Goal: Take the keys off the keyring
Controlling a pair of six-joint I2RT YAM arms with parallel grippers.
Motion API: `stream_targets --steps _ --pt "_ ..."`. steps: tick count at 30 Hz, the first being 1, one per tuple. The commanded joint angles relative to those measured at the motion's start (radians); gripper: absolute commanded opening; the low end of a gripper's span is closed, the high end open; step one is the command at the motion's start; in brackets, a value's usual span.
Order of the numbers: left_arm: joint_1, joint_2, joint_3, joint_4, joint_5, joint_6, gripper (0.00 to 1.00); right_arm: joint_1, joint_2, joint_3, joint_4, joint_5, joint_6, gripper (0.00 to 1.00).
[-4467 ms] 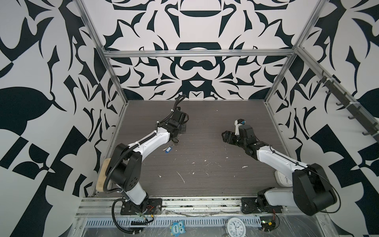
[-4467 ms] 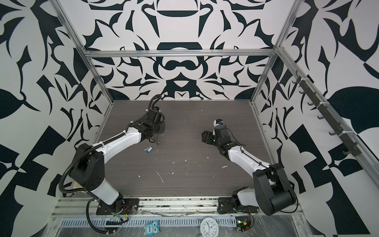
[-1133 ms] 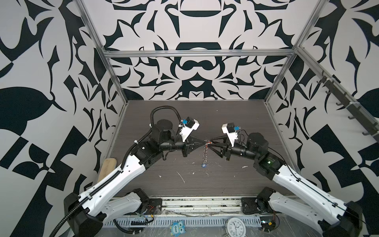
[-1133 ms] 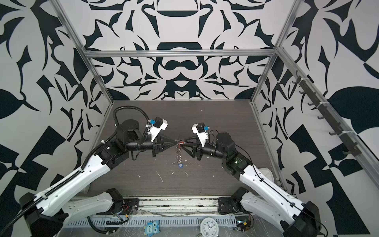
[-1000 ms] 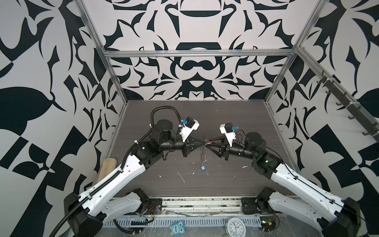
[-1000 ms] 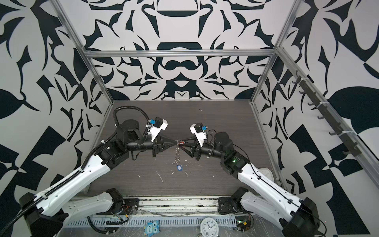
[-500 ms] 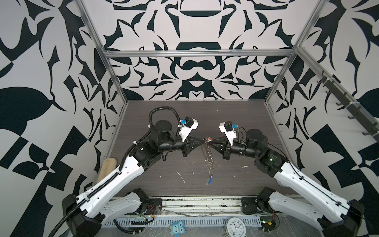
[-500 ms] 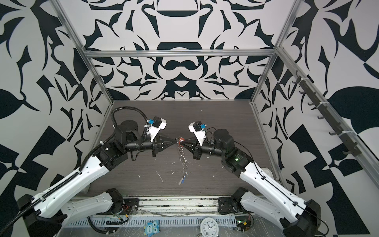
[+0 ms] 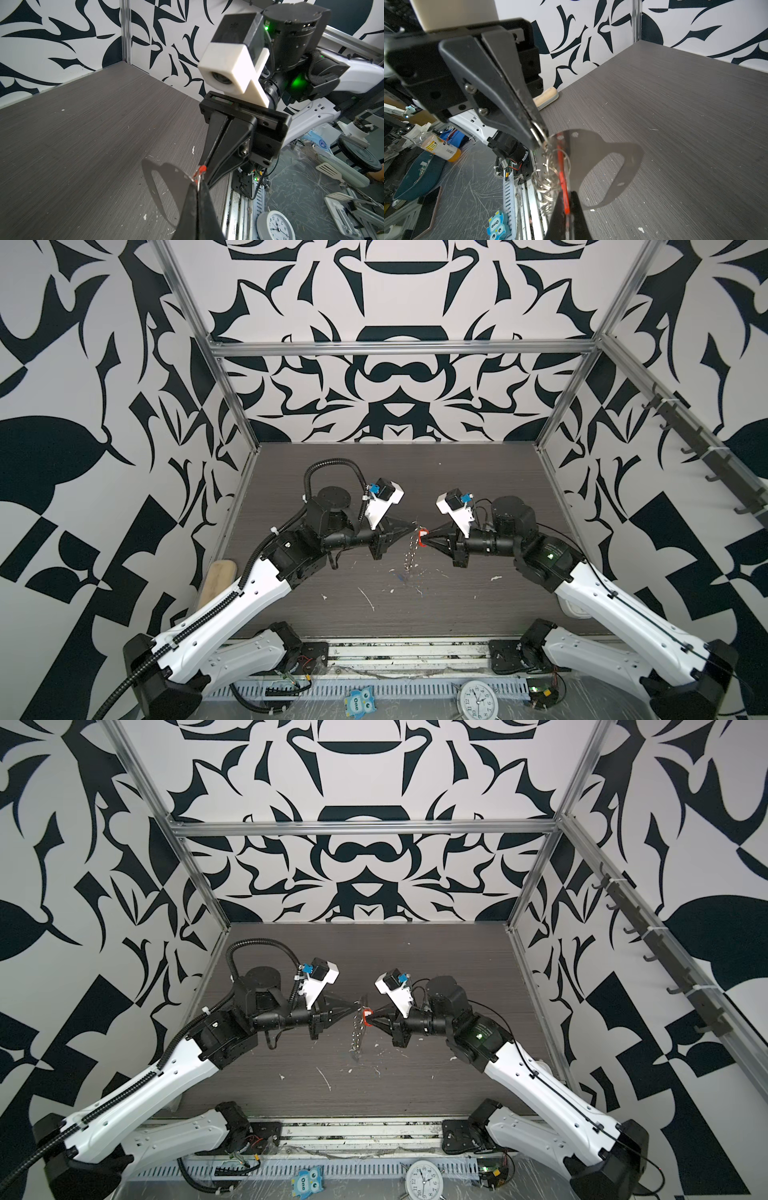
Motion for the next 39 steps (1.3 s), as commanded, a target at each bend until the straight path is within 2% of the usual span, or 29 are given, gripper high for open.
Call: stream_targets --steps 1,13,16,22,26,32,39 --pt "-0.005 -0.034 0.051 0.021 -0.03 0.016 0.0 -0.004 -0.006 0.016 -0.017 -0.011 -0.012 0.0" --pt "-0.065 -0.039 0.077 -0.007 -0.121 0.011 0.0 -0.004 -0.02 -0.018 0.053 0.047 0.017 0.0" --pt "-0.103 -0.043 0.072 -0.012 -0.191 0.024 0.0 -0.004 -0.025 -0.033 0.093 0.059 0.036 0.0" --pt "-0.195 -0.048 0.054 0.006 -0.417 0.066 0.0 -0.004 -0.012 -0.045 0.134 0.093 0.047 0.0" --pt "-0.233 -0.049 0.052 0.017 -0.514 0.08 0.0 -0.004 0.007 -0.051 0.171 0.096 0.061 0.0" --pt "-0.254 -0.039 0.059 0.012 -0.601 0.071 0.0 -0.004 0.024 -0.048 0.194 0.104 0.063 0.0" --pt "-0.268 -0.038 0.054 0.013 -0.624 0.073 0.0 -0.004 0.041 -0.044 0.201 0.112 0.062 0.0"
